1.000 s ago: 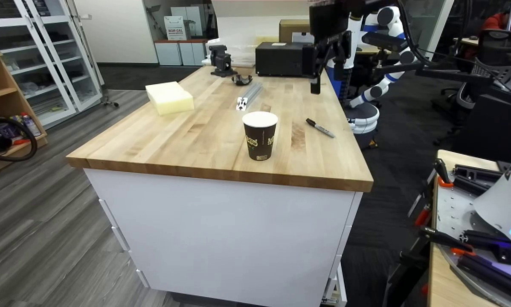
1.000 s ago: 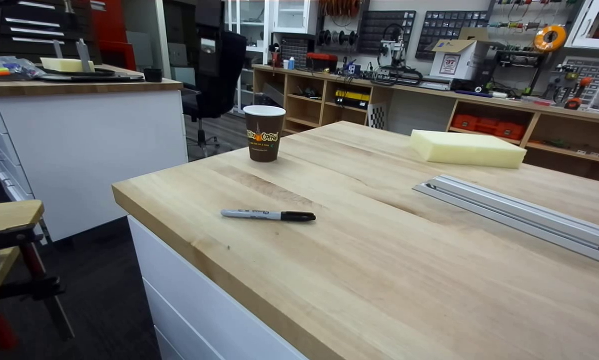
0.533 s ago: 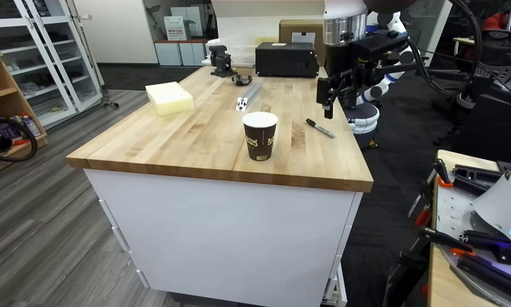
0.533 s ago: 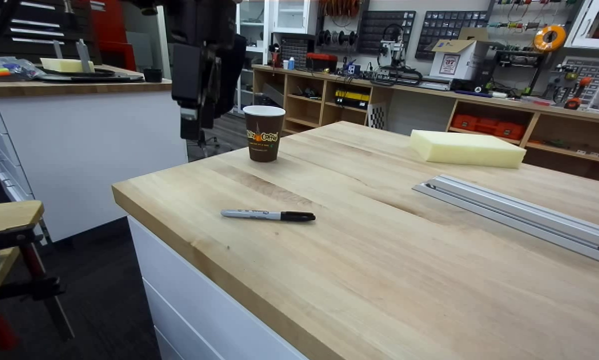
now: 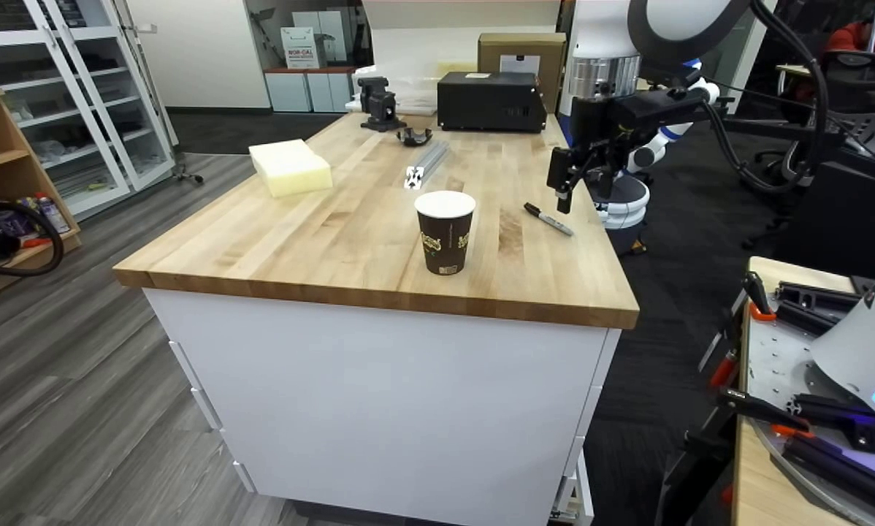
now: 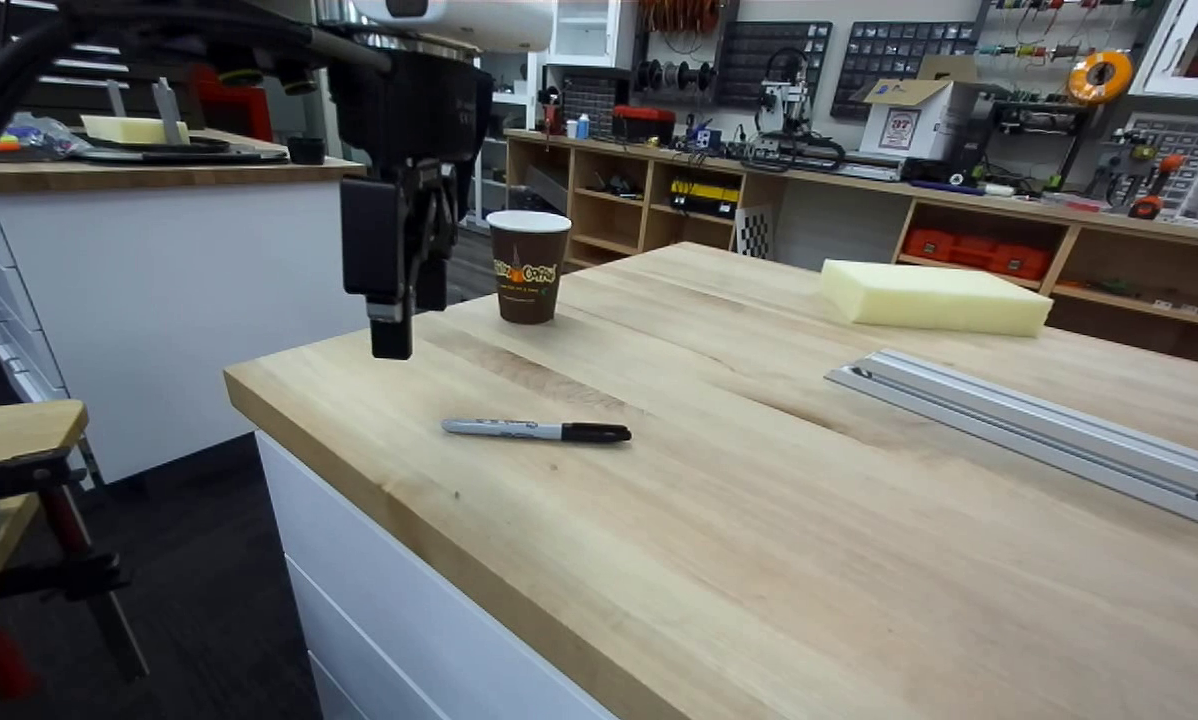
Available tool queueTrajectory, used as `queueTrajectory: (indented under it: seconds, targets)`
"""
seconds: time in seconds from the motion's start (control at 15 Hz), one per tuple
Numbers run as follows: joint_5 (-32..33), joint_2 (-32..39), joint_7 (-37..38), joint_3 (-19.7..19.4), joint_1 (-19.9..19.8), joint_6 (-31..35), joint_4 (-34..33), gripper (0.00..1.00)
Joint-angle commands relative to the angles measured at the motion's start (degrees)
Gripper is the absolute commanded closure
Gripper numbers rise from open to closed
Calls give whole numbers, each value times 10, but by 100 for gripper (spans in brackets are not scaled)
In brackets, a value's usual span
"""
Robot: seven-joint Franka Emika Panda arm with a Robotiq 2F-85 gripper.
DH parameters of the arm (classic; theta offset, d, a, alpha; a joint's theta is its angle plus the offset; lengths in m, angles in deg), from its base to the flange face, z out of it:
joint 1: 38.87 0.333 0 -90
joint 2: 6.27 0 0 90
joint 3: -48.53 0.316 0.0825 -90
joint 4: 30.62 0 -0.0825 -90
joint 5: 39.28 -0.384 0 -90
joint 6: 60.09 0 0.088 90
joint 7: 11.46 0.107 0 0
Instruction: Put the marker in the cup
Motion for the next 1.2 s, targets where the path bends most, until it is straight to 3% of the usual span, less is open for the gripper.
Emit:
queueTrajectory:
  seconds: [0.0,0.53,1.13]
  targets:
    - [-20,18,-30,-5,-1,49,2,0]
    - [-17,95,-86,-25,-8,70,-53,0]
    - [-39,211,-184,-60,-27,15,-214,0]
